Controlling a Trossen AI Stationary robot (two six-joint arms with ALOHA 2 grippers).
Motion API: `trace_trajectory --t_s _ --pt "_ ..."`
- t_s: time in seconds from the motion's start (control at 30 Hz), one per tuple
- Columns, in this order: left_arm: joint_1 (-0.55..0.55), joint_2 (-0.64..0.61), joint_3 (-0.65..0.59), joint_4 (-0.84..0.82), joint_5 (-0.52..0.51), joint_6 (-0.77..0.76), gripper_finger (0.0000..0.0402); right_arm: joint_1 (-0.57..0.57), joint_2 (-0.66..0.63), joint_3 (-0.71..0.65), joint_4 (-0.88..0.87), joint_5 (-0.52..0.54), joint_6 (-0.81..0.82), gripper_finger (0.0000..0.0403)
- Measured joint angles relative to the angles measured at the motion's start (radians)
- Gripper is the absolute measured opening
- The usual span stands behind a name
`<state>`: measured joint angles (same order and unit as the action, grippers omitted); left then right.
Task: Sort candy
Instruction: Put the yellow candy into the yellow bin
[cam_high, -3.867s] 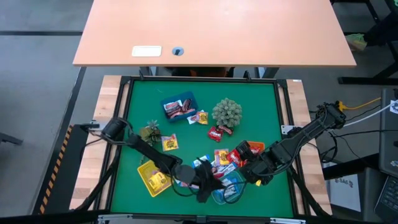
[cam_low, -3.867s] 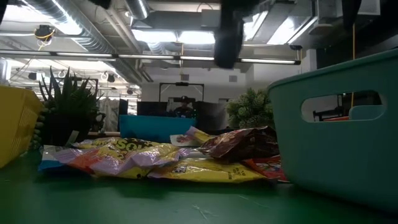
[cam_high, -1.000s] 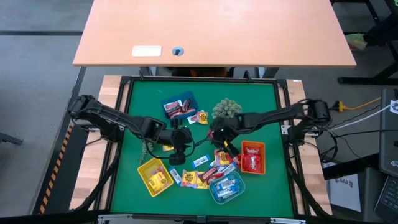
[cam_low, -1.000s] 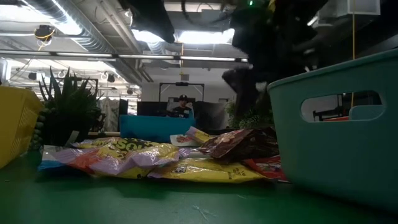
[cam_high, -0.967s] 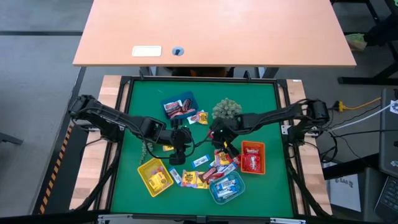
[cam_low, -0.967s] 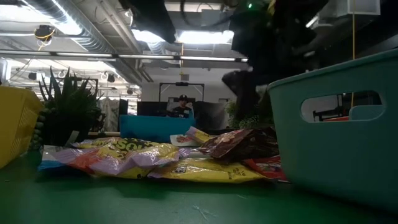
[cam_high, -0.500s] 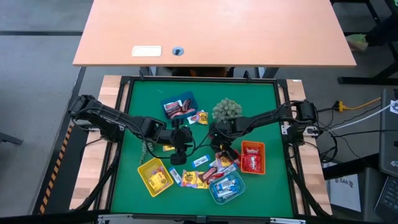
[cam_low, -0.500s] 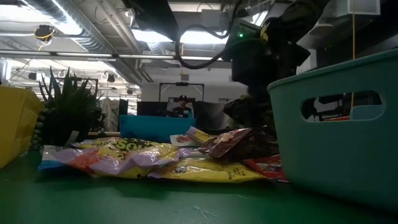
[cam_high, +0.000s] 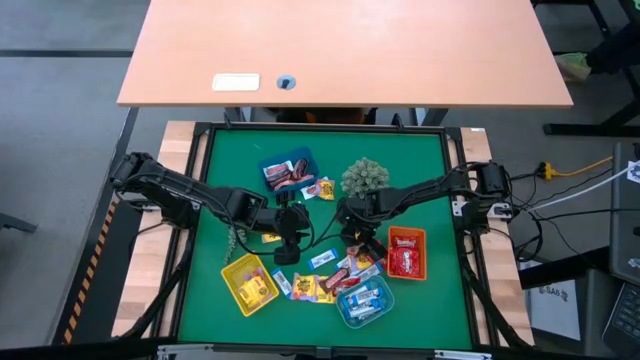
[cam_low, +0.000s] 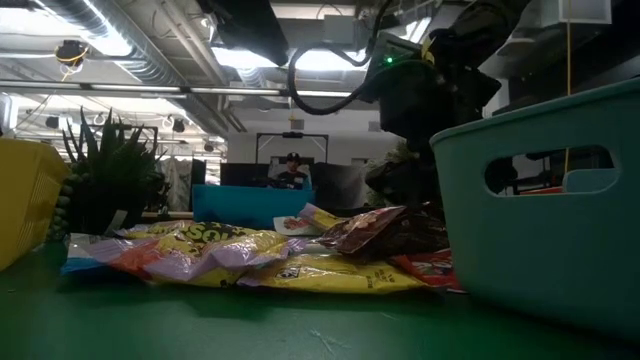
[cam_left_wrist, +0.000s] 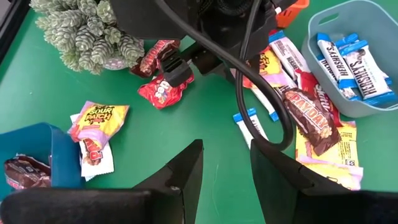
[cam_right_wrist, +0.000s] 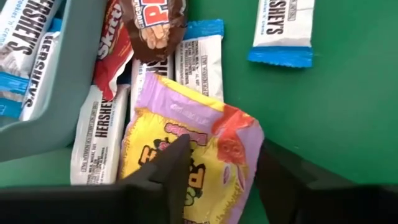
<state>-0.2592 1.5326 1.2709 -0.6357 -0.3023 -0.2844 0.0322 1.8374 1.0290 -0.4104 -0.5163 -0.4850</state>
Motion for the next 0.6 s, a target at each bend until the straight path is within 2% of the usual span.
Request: trace_trajectory --t_s 0.3,0.5,0.6 --pt "-0.001 0.0 0.0 0.0 0.0 0.0 0.0119 0.0 -0.001 0.0 0.0 0.026 0.0 0.0012" --pt "-0.001 0.0 0.0 0.001 0.0 -0.004 0.0119 0.0 -0.014 0.019 -0.041 0.039 0.016 0.0021" --pt "-0.001 0.0 0.0 0.001 0.0 -0.04 0.0119 0.0 -0.015 0.077 -0.11 0.039 0.016 0.0007"
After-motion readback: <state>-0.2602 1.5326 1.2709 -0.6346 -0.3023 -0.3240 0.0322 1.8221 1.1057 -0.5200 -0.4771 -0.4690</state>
